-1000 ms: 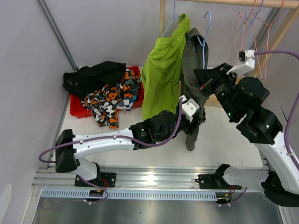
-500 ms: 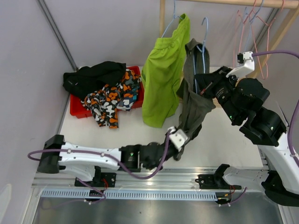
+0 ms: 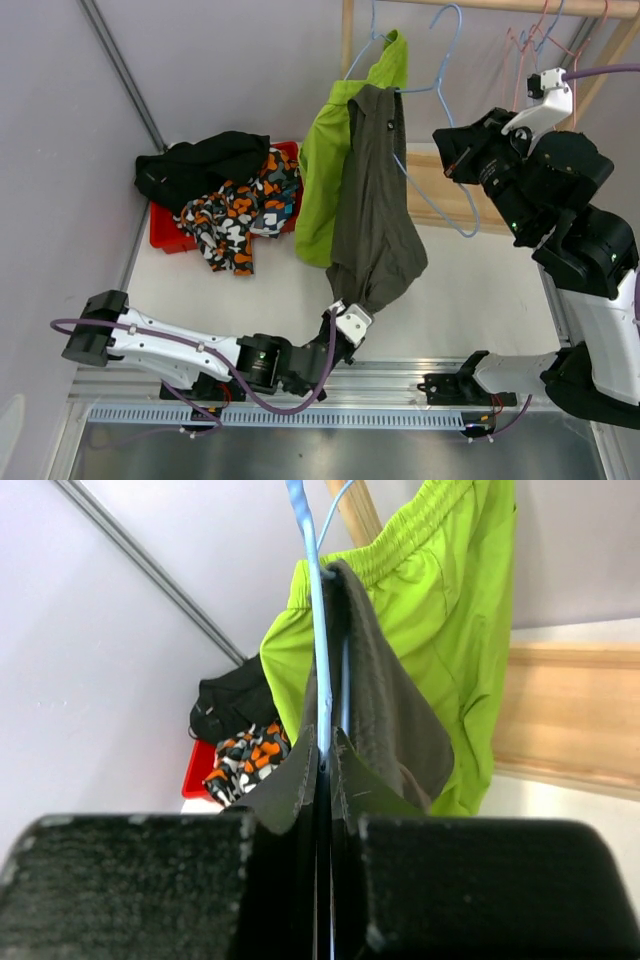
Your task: Remove the shorts from the hanger
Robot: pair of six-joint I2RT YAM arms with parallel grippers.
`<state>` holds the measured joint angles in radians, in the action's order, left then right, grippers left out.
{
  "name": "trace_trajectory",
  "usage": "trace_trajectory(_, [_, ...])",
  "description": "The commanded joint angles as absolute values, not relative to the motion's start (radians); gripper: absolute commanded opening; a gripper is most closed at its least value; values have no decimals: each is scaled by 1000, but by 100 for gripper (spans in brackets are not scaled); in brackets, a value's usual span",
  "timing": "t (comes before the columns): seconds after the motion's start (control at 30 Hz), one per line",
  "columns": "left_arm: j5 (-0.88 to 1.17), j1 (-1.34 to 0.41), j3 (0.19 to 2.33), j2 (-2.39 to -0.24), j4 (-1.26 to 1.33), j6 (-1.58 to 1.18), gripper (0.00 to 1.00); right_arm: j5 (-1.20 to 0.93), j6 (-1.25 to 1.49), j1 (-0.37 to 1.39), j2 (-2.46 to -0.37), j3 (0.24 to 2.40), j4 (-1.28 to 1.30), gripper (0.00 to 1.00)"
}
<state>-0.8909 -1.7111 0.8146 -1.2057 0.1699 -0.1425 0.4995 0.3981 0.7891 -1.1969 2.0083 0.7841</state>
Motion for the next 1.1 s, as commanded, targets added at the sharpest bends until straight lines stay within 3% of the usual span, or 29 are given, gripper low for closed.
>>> trace_trajectory(0.0, [-922,-1755,787,-1190,181,-186,0,555,373,739,-1256,2151,649,0])
trace_trajectory(0.17, [-919,-1700,842,-1134,212,-65,0,491,442,744,-1181,2062,675,0])
trace_trajectory(0.37, [-793,-1399,1182,-1201,103,120,0,263,596,770,-1127,1977,883,0])
trace_trajectory(0.57, [-732,-1054,1517,-1316,-57,140,0,-29,704,820,-1062,1864,1014,0])
trace_trajectory(0.87, [-723,-619,1686,-1246,-241,57,0,78,721,833,-930,1882,1121,0])
trace_trajectory(1.07, [-502,-332,1938,-1417,-417,8,0,72,701,833,-948,1822,1051,0])
